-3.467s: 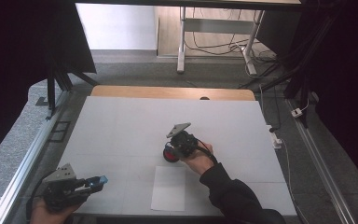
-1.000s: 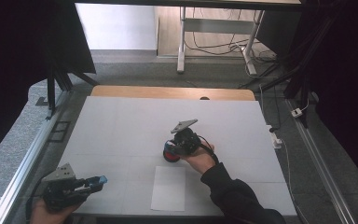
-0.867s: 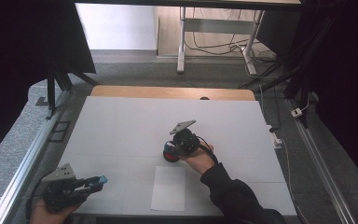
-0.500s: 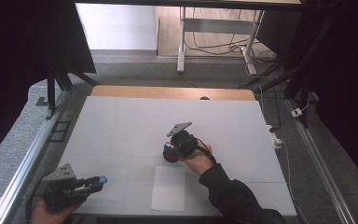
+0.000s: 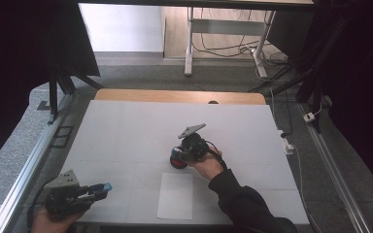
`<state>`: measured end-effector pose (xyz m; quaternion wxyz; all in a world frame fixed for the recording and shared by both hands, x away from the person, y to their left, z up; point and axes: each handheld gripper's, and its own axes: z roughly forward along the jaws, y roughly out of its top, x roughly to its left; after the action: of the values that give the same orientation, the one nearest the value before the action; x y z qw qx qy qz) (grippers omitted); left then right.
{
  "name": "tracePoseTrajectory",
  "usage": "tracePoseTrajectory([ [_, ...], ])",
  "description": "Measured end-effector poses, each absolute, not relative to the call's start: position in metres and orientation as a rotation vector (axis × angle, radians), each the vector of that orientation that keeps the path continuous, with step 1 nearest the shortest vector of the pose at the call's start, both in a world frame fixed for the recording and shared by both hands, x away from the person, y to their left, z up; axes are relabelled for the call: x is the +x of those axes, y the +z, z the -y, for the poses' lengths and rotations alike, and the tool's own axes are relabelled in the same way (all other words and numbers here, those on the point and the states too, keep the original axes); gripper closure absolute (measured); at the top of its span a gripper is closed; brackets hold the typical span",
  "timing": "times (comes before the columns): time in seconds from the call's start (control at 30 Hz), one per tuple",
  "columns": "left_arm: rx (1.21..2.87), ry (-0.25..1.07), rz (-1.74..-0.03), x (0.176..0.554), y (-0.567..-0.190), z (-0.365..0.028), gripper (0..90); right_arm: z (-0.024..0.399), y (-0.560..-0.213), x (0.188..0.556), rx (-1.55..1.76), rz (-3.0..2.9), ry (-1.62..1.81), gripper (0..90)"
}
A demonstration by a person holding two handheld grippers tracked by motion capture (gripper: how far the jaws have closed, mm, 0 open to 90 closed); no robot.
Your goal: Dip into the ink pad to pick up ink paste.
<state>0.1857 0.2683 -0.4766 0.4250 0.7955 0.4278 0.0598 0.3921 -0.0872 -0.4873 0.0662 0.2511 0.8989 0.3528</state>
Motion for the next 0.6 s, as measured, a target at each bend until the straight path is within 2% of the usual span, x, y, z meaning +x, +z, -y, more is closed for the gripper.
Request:
tracePoseTrajectory([
  [0.27,1.988,0.148,-1.07,0.1858,-0.4767,-0.2685,67.7,0.094,-0.49,0.3988,0.833,-2.729,1.142,71.6],
  [0.6,1.987,0.146,-1.074,0.1861,-0.4768,-0.2683,67.7,0.0863,-0.488,0.3903,0.749,-2.7,1.062,71.6],
])
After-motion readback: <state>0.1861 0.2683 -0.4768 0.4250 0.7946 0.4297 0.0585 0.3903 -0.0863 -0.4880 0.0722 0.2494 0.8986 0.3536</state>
